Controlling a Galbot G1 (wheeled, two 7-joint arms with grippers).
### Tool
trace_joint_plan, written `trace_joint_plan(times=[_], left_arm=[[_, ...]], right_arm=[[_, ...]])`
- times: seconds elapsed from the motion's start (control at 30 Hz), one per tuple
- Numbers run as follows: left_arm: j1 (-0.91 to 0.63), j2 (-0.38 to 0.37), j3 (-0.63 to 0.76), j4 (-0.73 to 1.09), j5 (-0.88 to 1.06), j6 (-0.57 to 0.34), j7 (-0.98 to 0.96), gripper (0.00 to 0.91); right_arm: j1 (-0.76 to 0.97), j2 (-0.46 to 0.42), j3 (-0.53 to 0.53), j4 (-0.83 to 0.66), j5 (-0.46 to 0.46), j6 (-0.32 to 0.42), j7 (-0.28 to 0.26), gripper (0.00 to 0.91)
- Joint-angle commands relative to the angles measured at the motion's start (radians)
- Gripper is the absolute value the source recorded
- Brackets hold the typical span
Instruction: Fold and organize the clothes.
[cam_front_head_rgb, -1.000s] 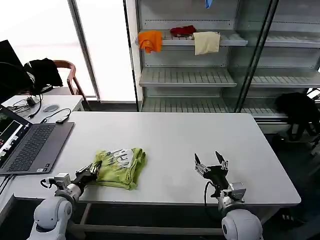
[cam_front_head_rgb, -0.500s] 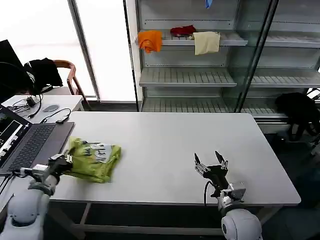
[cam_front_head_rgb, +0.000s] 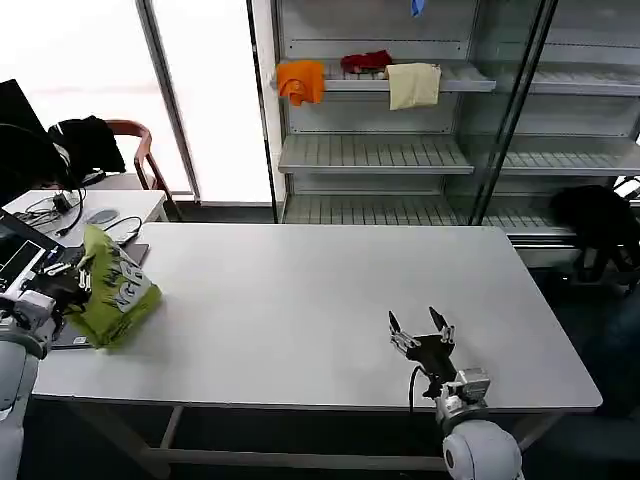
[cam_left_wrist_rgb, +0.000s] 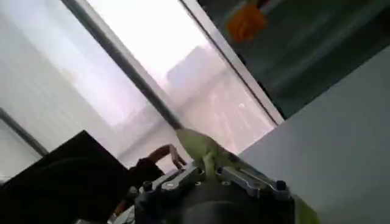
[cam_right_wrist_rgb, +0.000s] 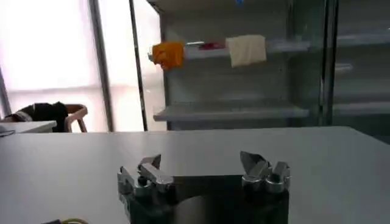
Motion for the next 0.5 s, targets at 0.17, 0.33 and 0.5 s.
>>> trace_joint_plan(times=[0.17, 0.33, 0.5], left_arm=[[0.123, -0.395, 0.37, -0.206, 0.4, 0.027, -0.019, 0.03], [0.099, -0.518, 0.534, -0.141, 0.434, 0.065, -0.067, 0.03], [0.03, -0.545, 0.628, -0.096, 0.33, 0.148, -0.138, 0.03]], right_arm=[[-0.075, -0.076, 0.09, -0.019, 0.066, 0.046, 0.001, 0.907], [-0.096, -0.091, 0.116, -0.015, 0.078, 0.053, 0.002, 0.907], [-0.099, -0.084, 0.118, 0.011, 0.074, 0.046, 0.001, 0.907]])
